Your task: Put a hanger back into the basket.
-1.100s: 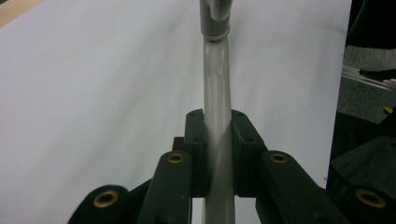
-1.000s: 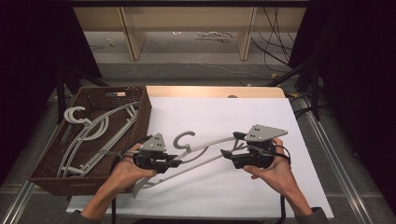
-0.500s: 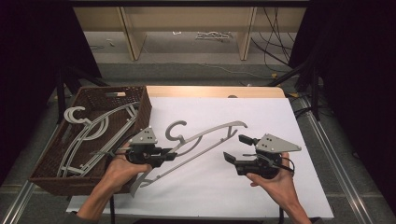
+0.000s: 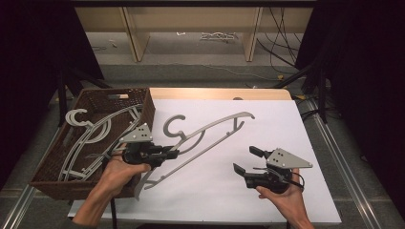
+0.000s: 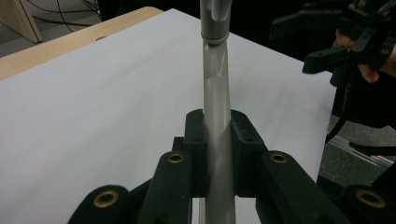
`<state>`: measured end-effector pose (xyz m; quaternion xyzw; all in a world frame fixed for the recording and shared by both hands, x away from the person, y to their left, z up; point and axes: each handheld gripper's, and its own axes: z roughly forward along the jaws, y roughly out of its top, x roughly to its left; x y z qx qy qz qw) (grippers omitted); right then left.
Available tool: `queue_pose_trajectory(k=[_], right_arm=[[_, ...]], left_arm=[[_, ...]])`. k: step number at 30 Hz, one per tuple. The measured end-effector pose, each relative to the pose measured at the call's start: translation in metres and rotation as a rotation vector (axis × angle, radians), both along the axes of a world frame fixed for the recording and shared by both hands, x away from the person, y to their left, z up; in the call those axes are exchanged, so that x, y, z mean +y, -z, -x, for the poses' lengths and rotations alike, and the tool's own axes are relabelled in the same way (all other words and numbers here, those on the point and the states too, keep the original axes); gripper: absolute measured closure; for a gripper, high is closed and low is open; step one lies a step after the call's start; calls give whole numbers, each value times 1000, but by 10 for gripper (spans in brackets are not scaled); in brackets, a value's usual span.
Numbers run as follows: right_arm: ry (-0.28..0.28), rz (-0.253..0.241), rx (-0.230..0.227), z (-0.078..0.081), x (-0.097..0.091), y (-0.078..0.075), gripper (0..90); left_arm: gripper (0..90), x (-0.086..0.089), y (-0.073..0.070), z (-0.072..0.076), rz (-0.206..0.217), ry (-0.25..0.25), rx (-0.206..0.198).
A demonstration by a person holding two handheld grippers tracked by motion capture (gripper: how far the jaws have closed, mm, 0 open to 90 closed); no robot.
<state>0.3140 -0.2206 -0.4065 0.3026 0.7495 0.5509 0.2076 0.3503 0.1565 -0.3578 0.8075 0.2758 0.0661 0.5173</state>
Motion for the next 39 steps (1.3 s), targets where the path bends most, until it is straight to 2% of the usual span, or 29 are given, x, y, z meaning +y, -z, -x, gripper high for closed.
queue_pose_trajectory(k=[2, 3, 7, 10, 12, 15, 17, 18, 19, 20, 21, 24, 26, 28, 29, 30, 32, 34, 36, 37, 39], right_arm=[[7, 8, 20, 2, 0, 2, 199], [18, 2, 10, 3, -1, 3, 199], [4, -3, 13, 5, -3, 7, 197], [16, 20, 10, 7, -4, 10, 188], [21, 28, -8, 7, -3, 13, 177], [24, 64, -1, 9, -3, 15, 174], [28, 61, 0, 9, -3, 16, 174], [29, 61, 19, 10, -2, 16, 174], [23, 57, -4, 9, -1, 17, 174], [23, 57, -4, 9, -1, 17, 174], [25, 71, -3, 10, -2, 17, 173], [23, 56, -5, 9, -2, 18, 172], [25, 69, 6, 10, -4, 18, 172], [23, 57, 3, 10, -4, 20, 172], [19, 47, 23, 11, -3, 20, 172], [25, 62, 22, 11, -4, 19, 172], [24, 63, 11, 11, -4, 19, 172], [20, 52, 8, 11, -3, 20, 171], [24, 78, 35, 12, -4, 18, 172], [24, 76, 20, 12, -4, 19, 172], [20, 73, 29, 12, -4, 20, 171]], left_arm=[[791, 0, -4, -1, 11, 2, 9], [791, -1, -7, -1, 10, 0, 10], [791, -1, -20, -3, 20, -8, 3], [791, 1, -30, -6, 33, -2, 4], [791, 4, -37, -7, 29, -20, -8], [792, 3, -45, -12, 32, -34, -14], [792, 2, -47, -13, 42, -35, -5], [791, 1, -53, -17, 34, -38, -7], [792, 2, -55, -18, 30, -40, -9], [792, 2, -55, -18, 30, -40, -9], [792, 6, -61, -21, 29, -49, -14], [792, 10, -67, -21, 35, -53, -22], [791, 20, -74, -22, 42, -74, -40], [791, 29, -79, -24, 44, -94, -58], [792, 34, -81, -25, 42, -109, -66], [792, 40, -82, -26, 41, -121, -68], [791, 45, -83, -27, 40, -135, -68], [791, 61, -83, -30, 32, -171, -72], [791, 73, -81, -32, 30, -196, -70], [792, 78, -80, -33, 31, -212, -68], [792, 90, -77, -36, 31, -243, -72]])
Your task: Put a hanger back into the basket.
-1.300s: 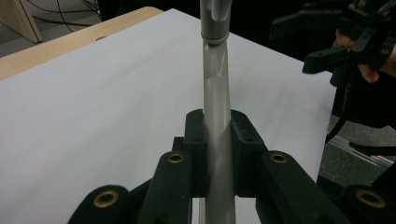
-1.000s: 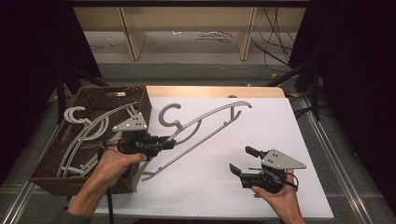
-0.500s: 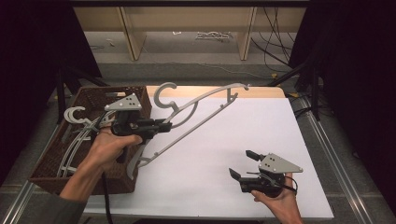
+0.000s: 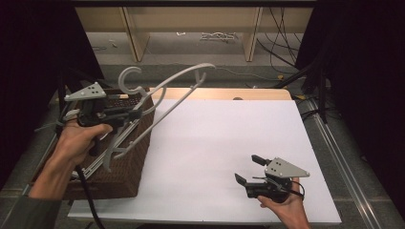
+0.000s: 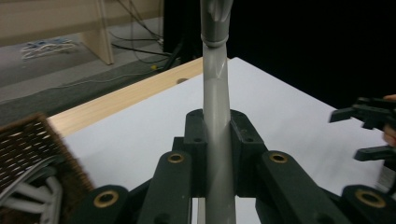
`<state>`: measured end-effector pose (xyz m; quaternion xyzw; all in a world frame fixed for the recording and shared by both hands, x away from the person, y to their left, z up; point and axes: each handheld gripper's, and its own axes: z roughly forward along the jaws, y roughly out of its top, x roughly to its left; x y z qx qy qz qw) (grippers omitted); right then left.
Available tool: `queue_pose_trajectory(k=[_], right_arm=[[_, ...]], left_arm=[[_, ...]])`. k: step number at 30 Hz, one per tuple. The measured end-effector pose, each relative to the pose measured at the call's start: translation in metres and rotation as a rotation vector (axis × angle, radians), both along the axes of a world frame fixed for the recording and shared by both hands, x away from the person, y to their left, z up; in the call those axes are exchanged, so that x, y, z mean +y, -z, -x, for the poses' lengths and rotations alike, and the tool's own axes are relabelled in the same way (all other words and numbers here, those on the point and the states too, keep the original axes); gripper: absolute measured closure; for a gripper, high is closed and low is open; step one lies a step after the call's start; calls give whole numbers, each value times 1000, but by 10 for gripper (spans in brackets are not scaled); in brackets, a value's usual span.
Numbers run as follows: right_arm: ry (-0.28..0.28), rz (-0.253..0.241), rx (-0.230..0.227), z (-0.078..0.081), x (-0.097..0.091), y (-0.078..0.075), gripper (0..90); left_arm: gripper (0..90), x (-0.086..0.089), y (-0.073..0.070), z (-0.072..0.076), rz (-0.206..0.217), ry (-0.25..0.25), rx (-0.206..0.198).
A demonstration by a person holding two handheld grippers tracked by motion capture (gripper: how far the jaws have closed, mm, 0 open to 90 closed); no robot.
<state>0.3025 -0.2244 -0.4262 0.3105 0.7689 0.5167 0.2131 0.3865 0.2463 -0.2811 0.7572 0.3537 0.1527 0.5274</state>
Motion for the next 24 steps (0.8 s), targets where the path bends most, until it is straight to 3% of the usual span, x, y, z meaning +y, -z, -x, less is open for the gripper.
queue_pose_trajectory(k=[2, 6, 8, 12, 16, 24], right_arm=[[-3, -15, -19, -1, 1, 1, 171], [-5, 3, 18, 0, 1, 1, 171], [-3, 2, -6, -1, 1, 1, 171], [-1, -4, 19, -1, 1, 2, 170], [-5, 8, 4, -1, 0, 2, 170], [3, 6, 11, -2, 0, 2, 170]], left_arm=[[792, 11, 4, -3, 6, -25, 4], [792, 31, 12, -8, 4, -75, 11], [792, 41, 15, -9, -2, -98, 12], [792, 60, 22, -11, 3, -136, 8], [792, 76, 32, -11, -1, -191, 20], [791, 99, 49, -10, -7, -232, 37]])
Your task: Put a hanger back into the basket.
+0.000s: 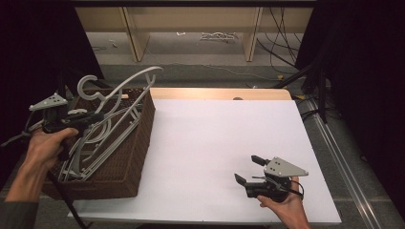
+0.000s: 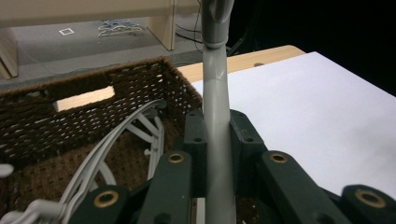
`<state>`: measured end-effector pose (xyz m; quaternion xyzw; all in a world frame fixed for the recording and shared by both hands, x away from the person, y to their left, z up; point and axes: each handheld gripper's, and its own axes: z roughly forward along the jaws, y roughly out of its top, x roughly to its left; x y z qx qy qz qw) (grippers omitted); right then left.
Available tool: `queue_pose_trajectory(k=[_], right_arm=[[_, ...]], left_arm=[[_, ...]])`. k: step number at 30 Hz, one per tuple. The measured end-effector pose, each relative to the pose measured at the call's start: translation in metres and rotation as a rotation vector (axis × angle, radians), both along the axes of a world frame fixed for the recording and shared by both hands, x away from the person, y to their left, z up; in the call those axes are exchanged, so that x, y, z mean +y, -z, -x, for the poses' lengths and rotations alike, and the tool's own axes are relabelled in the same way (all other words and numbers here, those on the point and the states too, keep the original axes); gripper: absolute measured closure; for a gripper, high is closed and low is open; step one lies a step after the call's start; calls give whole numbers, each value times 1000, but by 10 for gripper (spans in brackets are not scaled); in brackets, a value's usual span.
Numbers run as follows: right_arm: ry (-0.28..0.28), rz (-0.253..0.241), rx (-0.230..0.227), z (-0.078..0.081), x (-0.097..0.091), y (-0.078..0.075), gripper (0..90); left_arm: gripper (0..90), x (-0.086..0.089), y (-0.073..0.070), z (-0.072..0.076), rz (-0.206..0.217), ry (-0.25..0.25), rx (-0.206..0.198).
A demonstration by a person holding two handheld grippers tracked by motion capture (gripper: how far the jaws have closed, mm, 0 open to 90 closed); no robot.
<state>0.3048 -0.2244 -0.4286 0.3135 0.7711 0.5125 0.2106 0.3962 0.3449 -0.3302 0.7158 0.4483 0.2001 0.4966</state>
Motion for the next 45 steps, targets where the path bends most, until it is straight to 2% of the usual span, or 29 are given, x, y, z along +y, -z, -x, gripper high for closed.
queue_pose_trajectory(k=[6, 8, 9, 10, 13, 15, 16, 17, 18, 19, 21, 29, 31, 33, 36, 40, 41, 42, 43, 45], right_arm=[[-3, 3, 3, 0, 0, 1, 170], [-7, -10, 13, 0, 2, 2, 170], [-5, 7, 2, 0, 0, 2, 170], [-6, 5, 20, 0, 1, 1, 170], [-7, 3, 4, -1, 0, 1, 170], [-4, 3, 10, -1, 0, 2, 170], [-7, -13, 28, -1, 1, 3, 170], [-7, -13, 28, -1, 1, 3, 170], [-6, -15, 10, -2, 1, 3, 170], [-4, 2, 10, -1, 0, 2, 170], [-4, 5, 10, -2, 0, 3, 170], [-1, 3, 26, -2, 0, 4, 170], [-7, 3, 11, -2, 1, 4, 170], [-3, 1, 14, -2, 2, 4, 171], [-6, 10, 18, -2, 2, 4, 170], [-1, 4, 16, -3, 1, 5, 170], [-2, 6, 9, -3, 1, 5, 171], [-6, 12, 20, -2, 1, 5, 171], [-7, 13, 19, -2, 1, 5, 171], [-5, 9, 27, -2, 1, 4, 171]], left_arm=[[791, 12, 8, 1, -6, -19, 8], [791, 17, 13, 2, -13, -19, 11], [791, 19, 15, 3, -14, -22, 11], [791, 21, 17, 4, -15, -22, 11], [791, 25, 21, 5, -20, -15, 17], [791, 30, 28, 7, -37, -13, 40], [791, 32, 30, 7, -37, -13, 44], [791, 32, 30, 7, -37, -13, 44], [791, 35, 32, 9, -46, -20, 50], [791, 37, 33, 9, -57, -25, 55], [791, 42, 35, 10, -66, -35, 64], [791, 51, 43, 12, -73, -50, 88], [791, 48, 45, 10, -101, -37, 112], [791, 45, 47, 7, -104, -25, 115], [792, 42, 51, 5, -128, -18, 160], [791, 41, 57, 1, -111, -12, 187], [791, 41, 63, -2, -112, -21, 221], [791, 42, 65, -4, -131, -8, 239], [791, 41, 67, -5, -107, -11, 246], [791, 40, 69, -7, -85, -13, 258]])
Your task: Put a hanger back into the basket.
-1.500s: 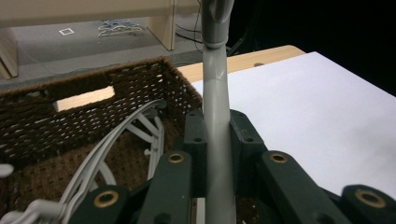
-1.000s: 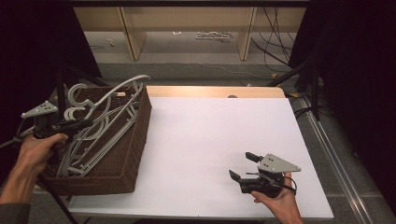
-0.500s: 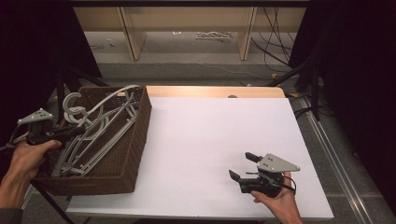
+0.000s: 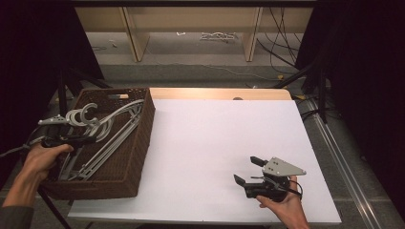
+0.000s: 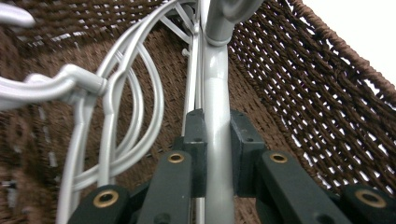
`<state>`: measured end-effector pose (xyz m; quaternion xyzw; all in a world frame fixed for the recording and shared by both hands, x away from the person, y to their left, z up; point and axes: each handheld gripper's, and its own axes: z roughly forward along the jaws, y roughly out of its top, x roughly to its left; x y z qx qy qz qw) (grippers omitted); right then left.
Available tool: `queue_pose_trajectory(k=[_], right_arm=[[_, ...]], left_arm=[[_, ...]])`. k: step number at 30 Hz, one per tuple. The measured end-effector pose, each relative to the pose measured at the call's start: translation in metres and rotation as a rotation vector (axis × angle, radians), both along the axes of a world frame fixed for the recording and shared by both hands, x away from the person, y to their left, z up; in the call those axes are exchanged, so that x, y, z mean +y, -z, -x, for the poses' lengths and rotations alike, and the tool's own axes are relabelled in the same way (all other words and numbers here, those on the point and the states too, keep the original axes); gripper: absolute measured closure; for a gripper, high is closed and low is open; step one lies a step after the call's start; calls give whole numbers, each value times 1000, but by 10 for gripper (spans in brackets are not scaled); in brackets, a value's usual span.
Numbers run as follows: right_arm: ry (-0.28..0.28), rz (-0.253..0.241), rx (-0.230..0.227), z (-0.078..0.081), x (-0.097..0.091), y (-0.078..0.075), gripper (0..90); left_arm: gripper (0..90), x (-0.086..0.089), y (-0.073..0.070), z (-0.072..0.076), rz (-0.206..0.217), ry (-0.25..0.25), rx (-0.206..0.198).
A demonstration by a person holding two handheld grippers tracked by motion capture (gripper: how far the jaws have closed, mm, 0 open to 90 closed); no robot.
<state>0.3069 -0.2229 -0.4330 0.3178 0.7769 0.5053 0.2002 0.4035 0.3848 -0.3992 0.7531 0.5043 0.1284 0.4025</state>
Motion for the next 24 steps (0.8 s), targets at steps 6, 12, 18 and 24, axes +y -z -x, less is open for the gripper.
queue_pose_trajectory(k=[6, 12, 18, 24], right_arm=[[3, 14, 5, 0, -1, 0, 170], [-5, -5, -9, -2, 1, 2, 170], [2, 3, 2, -2, 0, 2, 170], [1, 5, 8, -2, 0, 1, 170]], left_arm=[[781, 5, 0, -3, -5, -52, 20], [709, 12, 4, -7, -116, -137, 48], [632, 13, 12, -14, -137, -218, 62], [592, 13, 14, -13, -173, -239, 60]])
